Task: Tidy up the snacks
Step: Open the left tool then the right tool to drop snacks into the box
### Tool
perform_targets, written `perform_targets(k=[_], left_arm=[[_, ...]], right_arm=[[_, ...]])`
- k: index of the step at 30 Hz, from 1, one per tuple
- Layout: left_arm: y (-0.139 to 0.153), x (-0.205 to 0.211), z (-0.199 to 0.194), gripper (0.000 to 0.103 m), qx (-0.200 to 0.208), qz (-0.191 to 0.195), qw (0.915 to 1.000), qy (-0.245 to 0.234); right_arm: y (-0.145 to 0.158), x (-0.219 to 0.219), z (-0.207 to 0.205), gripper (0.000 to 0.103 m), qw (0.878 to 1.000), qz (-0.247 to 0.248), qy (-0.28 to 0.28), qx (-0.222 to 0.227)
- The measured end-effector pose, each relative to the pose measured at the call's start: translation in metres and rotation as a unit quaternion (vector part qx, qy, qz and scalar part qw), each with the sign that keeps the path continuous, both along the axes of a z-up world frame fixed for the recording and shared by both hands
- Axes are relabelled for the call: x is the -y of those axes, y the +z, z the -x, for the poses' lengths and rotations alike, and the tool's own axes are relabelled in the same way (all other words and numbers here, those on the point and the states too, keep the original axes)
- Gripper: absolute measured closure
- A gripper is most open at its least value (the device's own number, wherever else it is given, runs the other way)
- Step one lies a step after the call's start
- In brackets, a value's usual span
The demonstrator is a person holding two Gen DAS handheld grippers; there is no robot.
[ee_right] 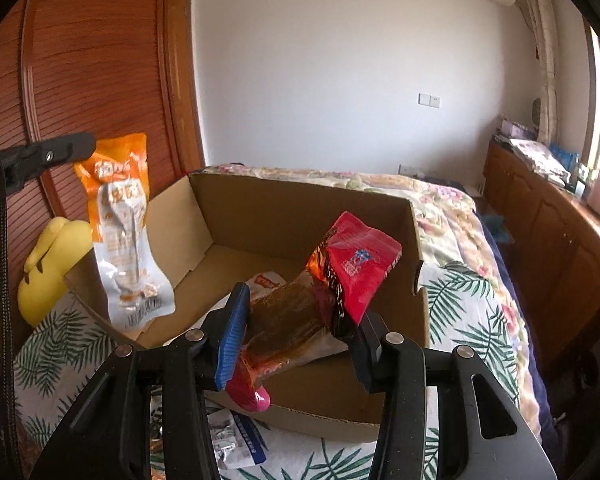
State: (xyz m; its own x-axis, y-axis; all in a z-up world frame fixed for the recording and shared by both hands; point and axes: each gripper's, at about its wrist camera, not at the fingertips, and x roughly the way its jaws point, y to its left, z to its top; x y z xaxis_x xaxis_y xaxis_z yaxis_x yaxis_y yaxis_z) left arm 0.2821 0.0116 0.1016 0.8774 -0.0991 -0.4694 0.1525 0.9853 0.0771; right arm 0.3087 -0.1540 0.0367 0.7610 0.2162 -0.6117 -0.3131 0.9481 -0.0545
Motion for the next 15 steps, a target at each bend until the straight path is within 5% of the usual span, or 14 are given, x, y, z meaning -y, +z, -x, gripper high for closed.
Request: perform_targets(k=[15], left_arm=[[-0.031, 0.006, 0.004, 0.103, -0.031, -0.008, 0.9995, -0.007]], right_arm=[[-0.013, -0.009, 0.001, 0.063, 1.0, -0.003, 0.008, -0.024]])
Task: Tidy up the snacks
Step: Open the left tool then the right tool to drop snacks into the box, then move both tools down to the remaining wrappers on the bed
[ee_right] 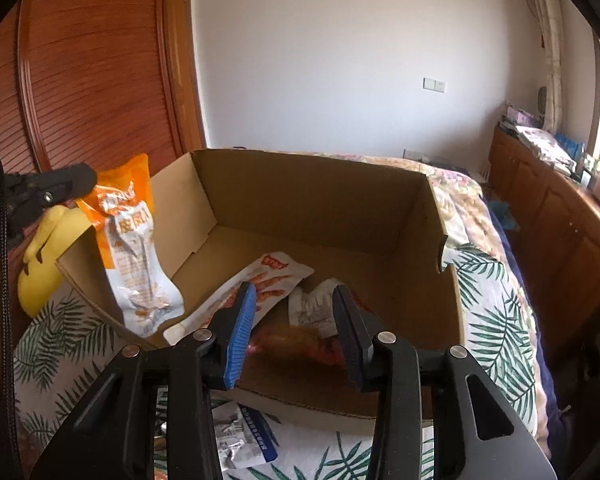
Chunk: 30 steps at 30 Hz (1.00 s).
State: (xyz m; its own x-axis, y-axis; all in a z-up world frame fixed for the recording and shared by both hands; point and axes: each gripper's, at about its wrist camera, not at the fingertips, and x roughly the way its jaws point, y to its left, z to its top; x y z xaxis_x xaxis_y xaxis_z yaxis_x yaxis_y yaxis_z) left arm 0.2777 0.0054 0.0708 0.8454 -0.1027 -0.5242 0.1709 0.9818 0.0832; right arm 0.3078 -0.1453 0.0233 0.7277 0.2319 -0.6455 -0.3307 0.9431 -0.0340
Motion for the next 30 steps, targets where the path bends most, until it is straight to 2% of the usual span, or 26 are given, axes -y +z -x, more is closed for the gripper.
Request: perform_targets(k=[16, 25, 30], left_arm=[[-0.002, 0.002, 0.022, 0.1, 0.0, 0.018, 0.9997, -0.019], [-0.005, 0.008, 0.042, 0.097, -0.005, 0.023, 0.9989, -0.041], [-0.009, 0.01, 0.056, 0.092, -0.014, 0.028, 0.9979, -0.058]], right_arm=[[0.014, -0.001, 0.051, 0.063, 0.998, -0.007, 0.055, 0.024], [0.002, 0.006, 0.086, 0.063, 0.997, -0.008, 0.073, 0.021], [-0.003, 0.015, 0.104, 0.062, 0.997, -0.016, 0.074, 0.018]])
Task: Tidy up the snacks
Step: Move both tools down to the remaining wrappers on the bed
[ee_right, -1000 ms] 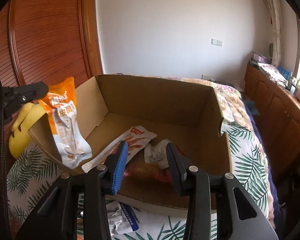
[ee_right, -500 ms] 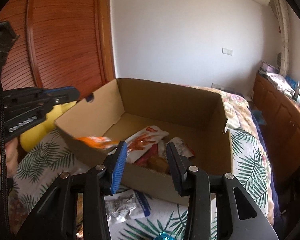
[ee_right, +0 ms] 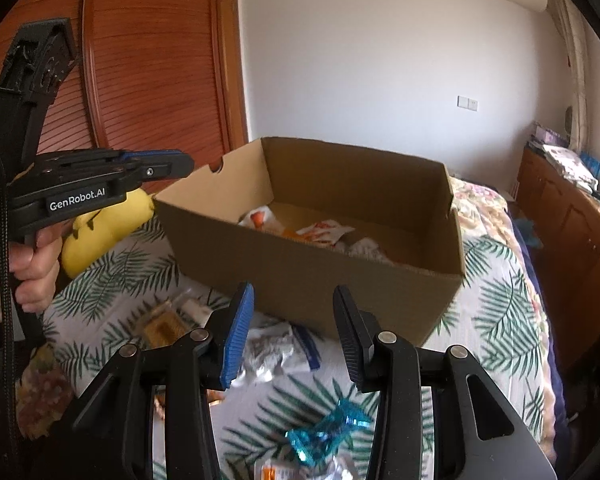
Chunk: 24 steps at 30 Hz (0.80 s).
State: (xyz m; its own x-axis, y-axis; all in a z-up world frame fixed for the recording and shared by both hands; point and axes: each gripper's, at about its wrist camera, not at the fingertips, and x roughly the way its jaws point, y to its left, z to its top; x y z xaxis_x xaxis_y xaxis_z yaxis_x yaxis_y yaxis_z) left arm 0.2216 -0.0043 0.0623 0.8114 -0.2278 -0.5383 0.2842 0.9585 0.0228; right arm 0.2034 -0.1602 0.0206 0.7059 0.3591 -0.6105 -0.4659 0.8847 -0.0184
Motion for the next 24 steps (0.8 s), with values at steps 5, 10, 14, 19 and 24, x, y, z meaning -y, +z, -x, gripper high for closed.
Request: perform_targets(k=[5, 10, 14, 19, 24], left_arm=[[-0.009, 0.0, 0.018, 0.077, -0.009, 0.007, 0.9998, -0.017], [-0.024, 0.001, 0.031, 0.066, -0.022, 0.006, 0.9992, -0.034], [-0.046, -0.001, 0.038, 0.064, -0.044, 0.009, 0.9979, -0.047], [-0.075, -0.001, 0.048, 0.063, -0.073, 0.01, 0.996, -0.05], [-0.092, -0.001, 0.061, 0.063, -0.09, 0.027, 0.9943, -0.052]], right_arm=[[-0.009, 0.016, 0.024, 0.057, 1.0, -0.01, -0.007, -0.003], [-0.025, 0.036, 0.043, 0.051, 0.999, -0.025, -0.026, -0.023], [-0.042, 0.047, 0.059, 0.048, 0.999, -0.008, -0.035, -0.029], [-0.062, 0.052, 0.074, 0.047, 0.998, 0.011, -0.049, -0.039], [-0.076, 0.058, 0.09, 0.046, 0.997, 0.002, -0.054, -0.053]])
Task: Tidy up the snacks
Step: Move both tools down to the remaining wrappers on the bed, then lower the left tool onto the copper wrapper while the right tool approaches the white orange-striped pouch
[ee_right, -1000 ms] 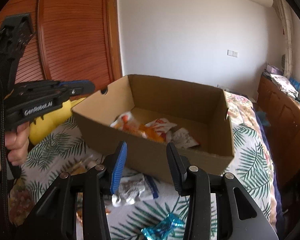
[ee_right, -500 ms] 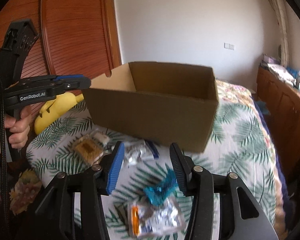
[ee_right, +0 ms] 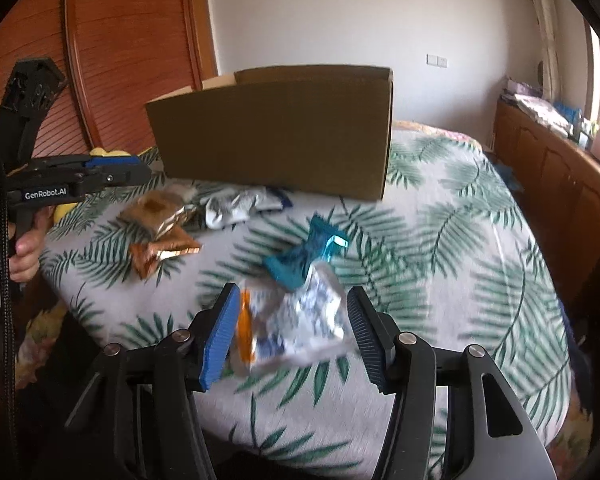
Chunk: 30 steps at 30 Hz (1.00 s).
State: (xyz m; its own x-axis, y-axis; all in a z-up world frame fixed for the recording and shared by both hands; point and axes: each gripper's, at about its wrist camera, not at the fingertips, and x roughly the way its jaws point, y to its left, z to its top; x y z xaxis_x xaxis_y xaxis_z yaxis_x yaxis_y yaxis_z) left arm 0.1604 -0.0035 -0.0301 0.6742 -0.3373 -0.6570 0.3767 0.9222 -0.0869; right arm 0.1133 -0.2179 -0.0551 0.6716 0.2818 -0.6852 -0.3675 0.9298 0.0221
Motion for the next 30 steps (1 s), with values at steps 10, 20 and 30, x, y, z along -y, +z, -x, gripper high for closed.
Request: perform_targets(k=[10, 20, 30], left_arm=[[-0.009, 0.011, 0.019, 0.055, -0.004, 0.007, 0.9997, -0.022], [-0.01, 0.033, 0.027, 0.049, -0.015, -0.001, 0.9983, -0.057], [-0.027, 0.049, 0.025, 0.049, -0.038, -0.033, 0.9971, -0.056]], right_arm=[[-0.014, 0.003, 0.014, 0.04, 1.0, -0.002, -0.002, -0.025], [-0.023, 0.004, 0.014, 0.037, 1.0, -0.003, -0.009, -0.029], [-0.024, 0.003, 0.001, 0.034, 0.999, -0.012, -0.019, -0.026]])
